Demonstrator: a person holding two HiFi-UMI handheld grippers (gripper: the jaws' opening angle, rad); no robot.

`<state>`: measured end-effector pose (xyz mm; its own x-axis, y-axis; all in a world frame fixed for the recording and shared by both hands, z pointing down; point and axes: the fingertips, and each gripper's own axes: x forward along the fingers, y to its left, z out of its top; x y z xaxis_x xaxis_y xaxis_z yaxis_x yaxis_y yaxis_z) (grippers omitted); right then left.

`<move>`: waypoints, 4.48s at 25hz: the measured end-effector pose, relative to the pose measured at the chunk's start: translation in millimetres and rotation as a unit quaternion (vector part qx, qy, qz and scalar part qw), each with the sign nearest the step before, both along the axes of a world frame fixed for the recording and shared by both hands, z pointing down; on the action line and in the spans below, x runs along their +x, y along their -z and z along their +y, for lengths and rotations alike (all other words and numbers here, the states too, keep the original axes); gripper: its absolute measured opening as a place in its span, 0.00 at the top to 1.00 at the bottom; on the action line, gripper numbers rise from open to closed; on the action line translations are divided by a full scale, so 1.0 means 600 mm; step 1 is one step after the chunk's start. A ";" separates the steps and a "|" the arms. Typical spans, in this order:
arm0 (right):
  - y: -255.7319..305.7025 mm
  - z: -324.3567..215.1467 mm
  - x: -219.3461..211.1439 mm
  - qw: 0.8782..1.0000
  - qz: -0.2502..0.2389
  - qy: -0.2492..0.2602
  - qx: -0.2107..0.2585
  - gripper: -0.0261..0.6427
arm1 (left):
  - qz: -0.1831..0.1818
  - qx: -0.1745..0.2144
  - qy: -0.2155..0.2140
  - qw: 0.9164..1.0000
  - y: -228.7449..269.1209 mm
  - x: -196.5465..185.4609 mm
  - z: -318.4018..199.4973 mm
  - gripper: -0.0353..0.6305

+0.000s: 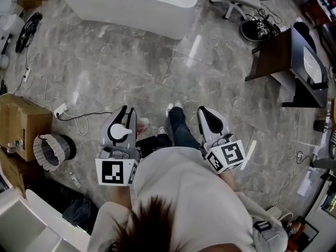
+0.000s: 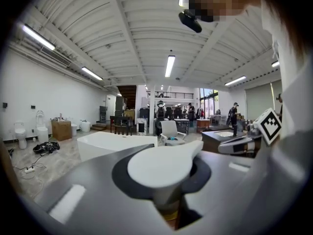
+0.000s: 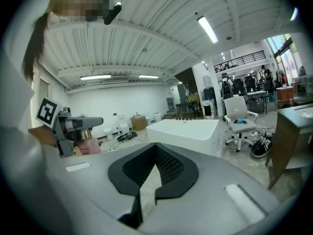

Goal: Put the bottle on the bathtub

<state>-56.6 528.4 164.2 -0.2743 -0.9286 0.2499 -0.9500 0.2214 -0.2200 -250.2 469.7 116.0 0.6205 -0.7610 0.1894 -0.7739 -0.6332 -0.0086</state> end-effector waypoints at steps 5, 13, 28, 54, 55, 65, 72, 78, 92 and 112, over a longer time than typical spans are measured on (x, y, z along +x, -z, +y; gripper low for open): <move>0.009 -0.092 0.035 1.000 -0.002 0.024 0.009 0.97 | 0.011 -0.004 0.027 1.000 0.004 0.038 -0.072 0.77; 0.021 -0.200 0.109 0.998 0.006 0.051 0.021 0.97 | 0.012 0.033 0.061 0.998 0.023 0.093 -0.168 0.77; 0.012 -0.251 0.207 0.999 -0.015 0.031 0.024 0.97 | 0.014 0.059 0.091 0.994 0.056 0.147 -0.245 0.77; -0.009 -0.539 0.166 0.999 -0.010 -0.020 -0.023 0.97 | -0.006 0.008 0.055 0.998 0.000 0.089 -0.543 0.77; -0.005 -0.558 0.157 1.000 -0.007 -0.020 -0.021 0.97 | -0.006 0.010 0.051 0.999 0.001 0.086 -0.560 0.77; -0.007 -0.659 0.108 0.999 0.001 -0.028 -0.016 0.97 | 0.012 0.022 0.022 0.999 0.008 0.082 -0.667 0.77; -0.007 -0.694 0.119 0.999 0.001 -0.041 -0.021 0.97 | 0.015 0.004 0.004 1.000 -0.001 0.107 -0.710 0.77; -0.017 -0.717 0.140 0.999 -0.004 -0.041 -0.028 0.97 | 0.009 0.006 0.000 1.000 -0.008 0.125 -0.733 0.77; -0.016 -0.886 0.229 1.000 -0.008 0.002 -0.026 0.97 | 0.004 0.005 0.042 0.999 -0.006 0.205 -0.868 0.77; -0.030 -1.033 0.353 0.999 -0.017 0.036 -0.028 0.97 | 0.000 0.019 0.097 0.995 0.005 0.301 -1.009 0.77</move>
